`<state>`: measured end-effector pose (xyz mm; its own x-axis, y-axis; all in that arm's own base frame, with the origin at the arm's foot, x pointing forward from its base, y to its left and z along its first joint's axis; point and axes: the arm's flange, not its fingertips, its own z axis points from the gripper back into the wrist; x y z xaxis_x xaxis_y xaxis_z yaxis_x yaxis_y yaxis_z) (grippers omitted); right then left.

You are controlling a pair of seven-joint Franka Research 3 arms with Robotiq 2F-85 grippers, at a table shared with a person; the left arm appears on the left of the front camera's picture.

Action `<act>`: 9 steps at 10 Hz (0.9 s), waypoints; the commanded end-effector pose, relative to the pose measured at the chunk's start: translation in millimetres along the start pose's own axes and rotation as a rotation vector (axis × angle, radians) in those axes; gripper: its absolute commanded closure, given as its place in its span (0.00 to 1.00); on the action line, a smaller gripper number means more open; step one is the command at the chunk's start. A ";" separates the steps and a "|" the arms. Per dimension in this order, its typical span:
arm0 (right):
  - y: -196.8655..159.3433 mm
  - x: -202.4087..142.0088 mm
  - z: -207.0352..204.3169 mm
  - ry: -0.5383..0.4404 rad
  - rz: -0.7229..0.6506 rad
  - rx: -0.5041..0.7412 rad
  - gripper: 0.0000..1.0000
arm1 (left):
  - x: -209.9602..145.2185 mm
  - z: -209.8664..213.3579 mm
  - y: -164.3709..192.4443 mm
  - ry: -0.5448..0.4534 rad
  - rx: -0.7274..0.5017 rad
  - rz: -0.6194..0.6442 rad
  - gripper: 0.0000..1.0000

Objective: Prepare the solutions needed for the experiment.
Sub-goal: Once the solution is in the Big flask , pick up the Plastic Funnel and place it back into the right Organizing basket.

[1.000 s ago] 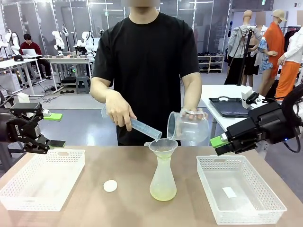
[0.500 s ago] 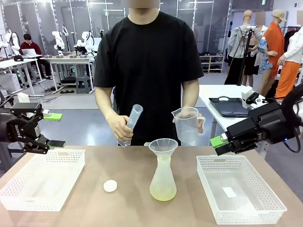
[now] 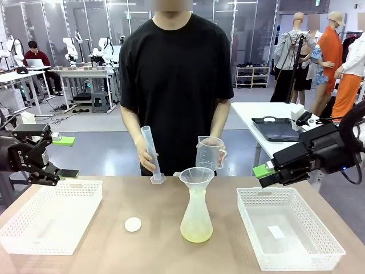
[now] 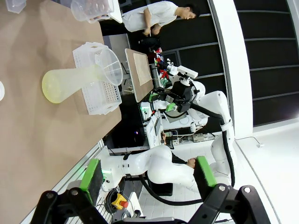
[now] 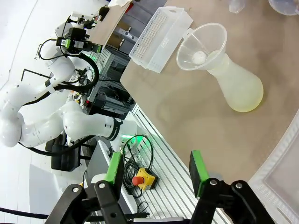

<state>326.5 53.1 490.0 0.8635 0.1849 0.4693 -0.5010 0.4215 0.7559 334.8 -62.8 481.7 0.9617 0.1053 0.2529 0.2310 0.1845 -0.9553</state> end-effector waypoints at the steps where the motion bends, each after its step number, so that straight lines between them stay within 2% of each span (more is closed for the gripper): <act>1: -0.1 2.1 -0.7 -0.009 0.019 0.012 0.29 | 1.2 -1.5 -1.9 -0.003 -0.023 -0.003 0.00; 9: -0.1 2.1 -0.7 -0.009 0.019 0.012 0.29 | 1.2 -1.5 -1.9 -0.003 -0.023 -0.003 0.00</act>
<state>326.2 53.6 489.9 0.8636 0.1870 0.4682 -0.5011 0.4210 0.7561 334.8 -62.8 481.7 0.9617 0.1052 0.2529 0.2310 0.1845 -0.9553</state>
